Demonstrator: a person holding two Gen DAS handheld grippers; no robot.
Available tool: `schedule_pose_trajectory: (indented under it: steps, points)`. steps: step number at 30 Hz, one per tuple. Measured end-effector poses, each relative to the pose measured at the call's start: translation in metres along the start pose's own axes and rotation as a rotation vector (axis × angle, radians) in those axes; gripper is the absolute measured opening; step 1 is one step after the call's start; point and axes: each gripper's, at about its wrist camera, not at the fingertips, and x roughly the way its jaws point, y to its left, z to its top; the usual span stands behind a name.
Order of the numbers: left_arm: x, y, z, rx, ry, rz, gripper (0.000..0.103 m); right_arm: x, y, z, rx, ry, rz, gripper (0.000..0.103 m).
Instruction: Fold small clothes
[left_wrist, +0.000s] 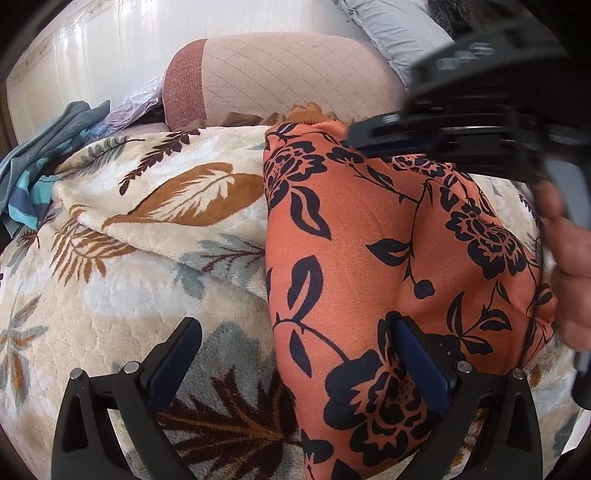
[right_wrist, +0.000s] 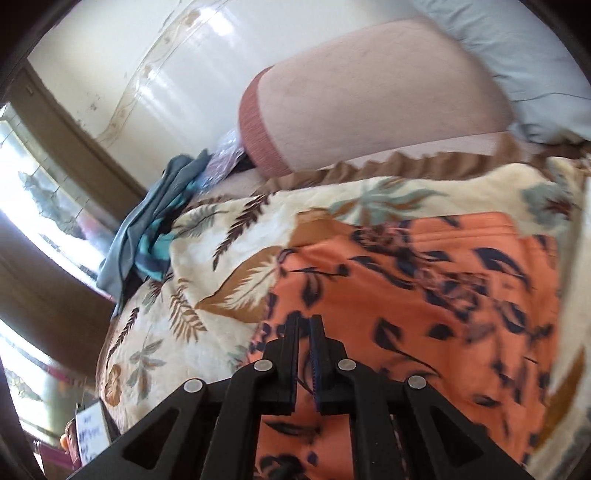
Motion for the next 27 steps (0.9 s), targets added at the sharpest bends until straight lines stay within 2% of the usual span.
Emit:
schedule_pose_trajectory:
  steps: [4,7,11,15,18,20,24,27]
  points:
    - [0.001,-0.001,-0.001,0.005,-0.001,0.017,0.103,0.053,-0.015,0.000,0.044,0.133,-0.044,0.005]
    - [0.002,-0.001,0.000,0.001,0.004,0.003,0.103,0.055,-0.026,-0.003,0.082,0.128,0.006,0.004]
    - [0.001,-0.002,0.000,0.007,0.000,0.008,0.103,0.026,-0.019,-0.002,0.023,0.102,-0.058,0.005]
    - [0.000,-0.003,-0.001,0.018,-0.004,0.015,0.103,-0.023,-0.024,-0.012,0.048,0.045,-0.077,0.005]
    - [-0.001,-0.004,-0.001,0.022,-0.007,0.022,0.103,-0.050,-0.031,-0.028,0.055,0.035,-0.191,0.006]
    - [-0.002,-0.005,-0.001,0.024,-0.008,0.027,0.103,-0.056,-0.043,-0.042,0.078,0.057,-0.224,0.006]
    - [-0.004,-0.007,-0.003,0.042,-0.010,0.031,0.103,-0.060,-0.072,-0.071,0.187,0.058,-0.175,0.006]
    - [-0.005,-0.006,-0.003,0.032,-0.008,0.027,0.103,-0.083,-0.065,-0.077,0.175,0.023,-0.183,0.006]
